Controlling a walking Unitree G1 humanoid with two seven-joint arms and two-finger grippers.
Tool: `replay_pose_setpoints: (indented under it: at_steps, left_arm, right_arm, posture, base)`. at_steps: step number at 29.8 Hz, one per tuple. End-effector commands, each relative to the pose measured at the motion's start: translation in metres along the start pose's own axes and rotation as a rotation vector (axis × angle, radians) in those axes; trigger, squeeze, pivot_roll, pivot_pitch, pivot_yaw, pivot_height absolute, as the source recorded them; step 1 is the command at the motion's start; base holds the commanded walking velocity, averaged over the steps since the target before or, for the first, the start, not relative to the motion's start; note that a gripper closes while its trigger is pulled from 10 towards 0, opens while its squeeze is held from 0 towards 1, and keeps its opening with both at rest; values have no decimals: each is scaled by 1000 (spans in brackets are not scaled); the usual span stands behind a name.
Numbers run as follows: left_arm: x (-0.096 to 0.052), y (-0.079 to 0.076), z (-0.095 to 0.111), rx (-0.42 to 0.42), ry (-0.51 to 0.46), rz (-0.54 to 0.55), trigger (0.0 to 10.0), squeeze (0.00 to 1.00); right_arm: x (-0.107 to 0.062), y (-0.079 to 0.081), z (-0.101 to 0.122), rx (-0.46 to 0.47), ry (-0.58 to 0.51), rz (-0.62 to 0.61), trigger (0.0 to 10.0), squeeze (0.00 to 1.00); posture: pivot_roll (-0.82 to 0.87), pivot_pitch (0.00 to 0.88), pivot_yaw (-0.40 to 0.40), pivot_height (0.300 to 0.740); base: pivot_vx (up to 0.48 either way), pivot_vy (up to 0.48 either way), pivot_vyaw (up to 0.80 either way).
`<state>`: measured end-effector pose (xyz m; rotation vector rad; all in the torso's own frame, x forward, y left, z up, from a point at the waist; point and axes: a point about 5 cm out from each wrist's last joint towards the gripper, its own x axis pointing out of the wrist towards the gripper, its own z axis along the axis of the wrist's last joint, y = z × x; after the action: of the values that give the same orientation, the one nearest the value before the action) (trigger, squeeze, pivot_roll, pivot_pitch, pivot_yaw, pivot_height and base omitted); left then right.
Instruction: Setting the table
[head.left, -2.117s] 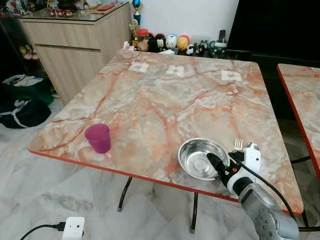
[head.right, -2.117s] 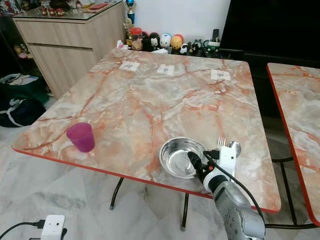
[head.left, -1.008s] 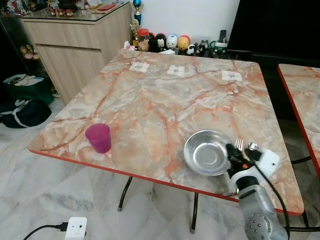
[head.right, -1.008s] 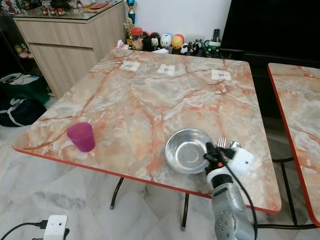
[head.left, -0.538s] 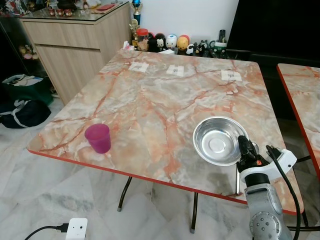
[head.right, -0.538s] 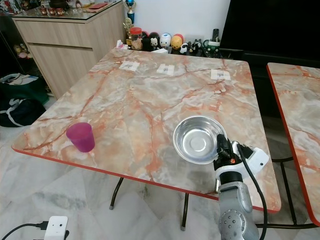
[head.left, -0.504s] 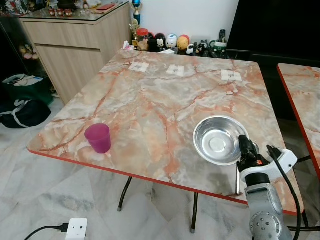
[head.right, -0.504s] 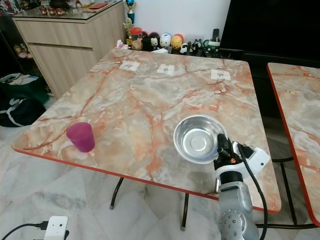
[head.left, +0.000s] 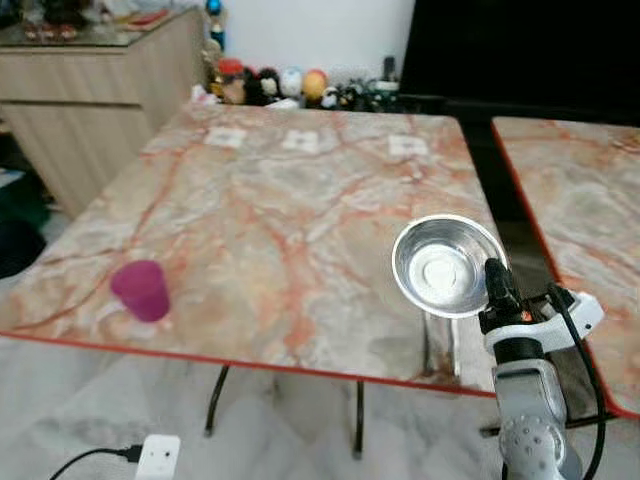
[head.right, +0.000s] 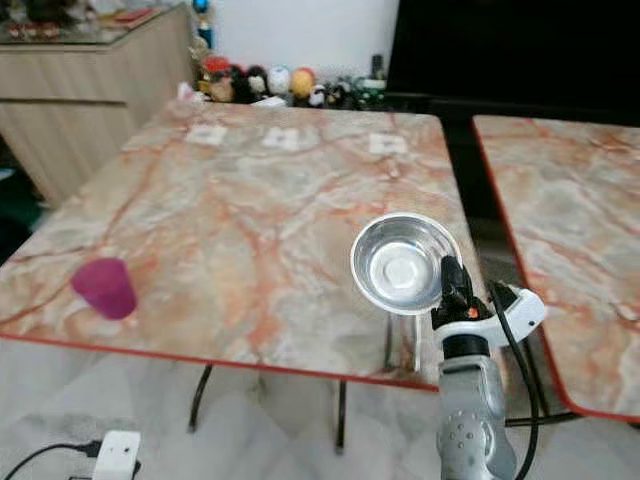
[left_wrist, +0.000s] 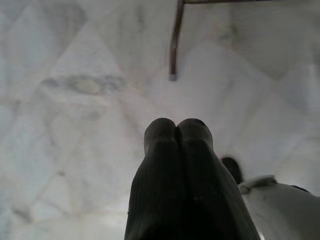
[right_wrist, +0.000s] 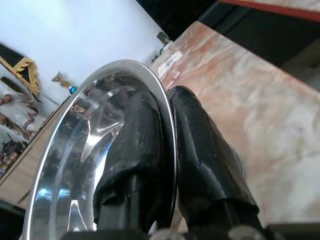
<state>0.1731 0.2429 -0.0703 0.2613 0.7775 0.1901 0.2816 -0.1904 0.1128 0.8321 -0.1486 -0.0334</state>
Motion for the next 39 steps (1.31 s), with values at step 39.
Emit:
replay_pose_setpoints:
  at_steps: [39]
  left_arm:
    - [-1,5,-6,16,31,20,10000,0]
  right_arm:
    - [3,14,-4,4,-7,42,10000,0]
  posture:
    - [5,0,-20,740]
  base:
    - [0,-480,-133]
